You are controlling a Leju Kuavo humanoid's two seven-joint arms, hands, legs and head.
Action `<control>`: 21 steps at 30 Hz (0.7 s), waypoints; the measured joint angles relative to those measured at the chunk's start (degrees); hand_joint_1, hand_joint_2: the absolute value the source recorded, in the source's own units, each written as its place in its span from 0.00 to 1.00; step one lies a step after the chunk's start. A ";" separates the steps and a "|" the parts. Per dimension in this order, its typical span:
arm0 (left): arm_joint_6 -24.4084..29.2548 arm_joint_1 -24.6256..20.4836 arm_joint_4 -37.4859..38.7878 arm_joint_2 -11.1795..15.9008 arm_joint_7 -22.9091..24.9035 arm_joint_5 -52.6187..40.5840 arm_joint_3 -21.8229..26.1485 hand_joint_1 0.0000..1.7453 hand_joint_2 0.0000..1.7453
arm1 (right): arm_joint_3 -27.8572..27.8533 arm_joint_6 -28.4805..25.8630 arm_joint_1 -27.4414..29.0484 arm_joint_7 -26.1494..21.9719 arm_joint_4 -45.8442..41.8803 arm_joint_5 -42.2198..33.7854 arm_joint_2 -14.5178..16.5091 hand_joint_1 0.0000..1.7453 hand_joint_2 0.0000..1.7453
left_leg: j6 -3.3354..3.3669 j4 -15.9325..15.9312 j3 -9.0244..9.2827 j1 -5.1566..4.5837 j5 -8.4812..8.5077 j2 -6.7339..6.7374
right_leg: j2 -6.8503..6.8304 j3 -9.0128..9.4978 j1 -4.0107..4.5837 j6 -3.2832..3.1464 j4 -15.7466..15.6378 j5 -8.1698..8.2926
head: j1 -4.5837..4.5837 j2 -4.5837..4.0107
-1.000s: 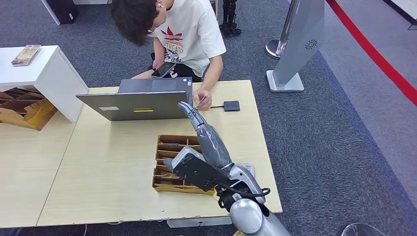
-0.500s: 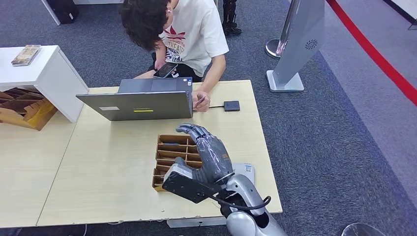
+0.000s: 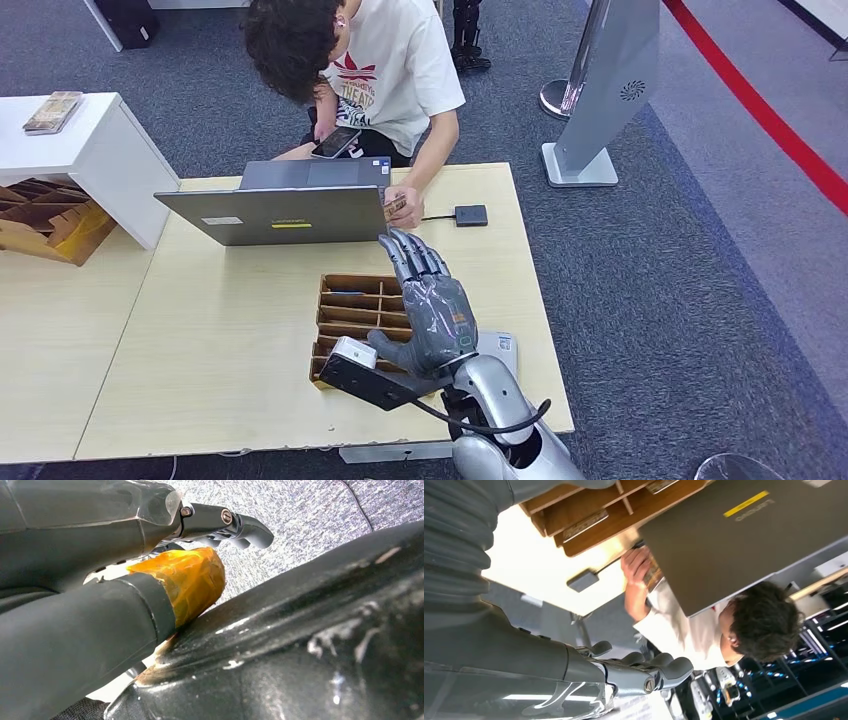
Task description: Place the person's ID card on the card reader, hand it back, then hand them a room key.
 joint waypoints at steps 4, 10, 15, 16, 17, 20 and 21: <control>-0.02 -0.02 0.00 0.00 0.11 -0.07 0.00 0.00 0.00 | 0.23 -0.27 -0.22 1.15 1.57 3.27 0.00 0.14 1.00 | 0.00 0.00 0.00 0.00 0.00 0.00 | 0.00 0.00 0.00 0.00 0.00 0.00 | -0.01 0.00; -0.02 -0.07 0.00 0.00 0.42 -0.27 0.00 0.00 0.00 | 0.23 -0.28 -0.49 2.07 3.26 5.69 0.00 0.80 1.00 | 0.00 0.00 0.00 0.00 0.00 0.00 | 0.00 0.00 0.00 0.00 0.00 0.00 | 0.01 0.00; -0.02 -0.09 0.00 0.00 0.51 -0.39 0.00 0.00 0.00 | 0.22 -0.25 -0.73 2.82 4.61 6.99 0.00 0.61 1.00 | 0.00 0.00 0.00 0.00 0.00 0.00 | 0.00 0.00 0.00 0.00 0.00 0.00 | 0.00 0.00; -0.02 -0.09 0.00 0.00 0.51 -0.41 0.00 0.00 0.00 | 0.21 -0.25 -0.75 2.95 5.01 7.33 0.00 0.53 1.00 | 0.00 0.00 0.00 0.00 0.00 0.00 | 0.00 0.00 0.00 0.00 0.00 0.00 | 0.00 0.00; -0.03 -0.09 0.00 0.00 0.52 -0.43 0.00 0.00 0.00 | 0.21 -0.26 -0.76 3.11 5.43 7.69 0.00 0.50 1.00 | 0.00 0.00 0.00 0.00 0.00 0.00 | 0.00 0.00 0.00 0.00 0.00 0.00 | 0.00 0.00; -0.04 -0.10 0.00 0.00 0.58 -0.48 0.00 0.00 0.00 | 0.20 -0.23 -0.82 3.57 6.77 8.67 0.01 0.51 1.00 | 0.00 0.00 0.00 0.00 0.00 0.00 | 0.00 0.00 0.00 0.00 0.00 0.00 | 0.00 0.00; -0.04 -0.11 0.00 0.00 0.61 -0.49 0.00 0.00 0.00 | 0.19 -0.21 -0.85 3.69 7.20 8.91 0.01 0.50 1.00 | 0.00 0.00 0.00 0.00 0.00 0.00 | 0.00 0.00 0.00 0.00 0.00 0.00 | 0.00 0.00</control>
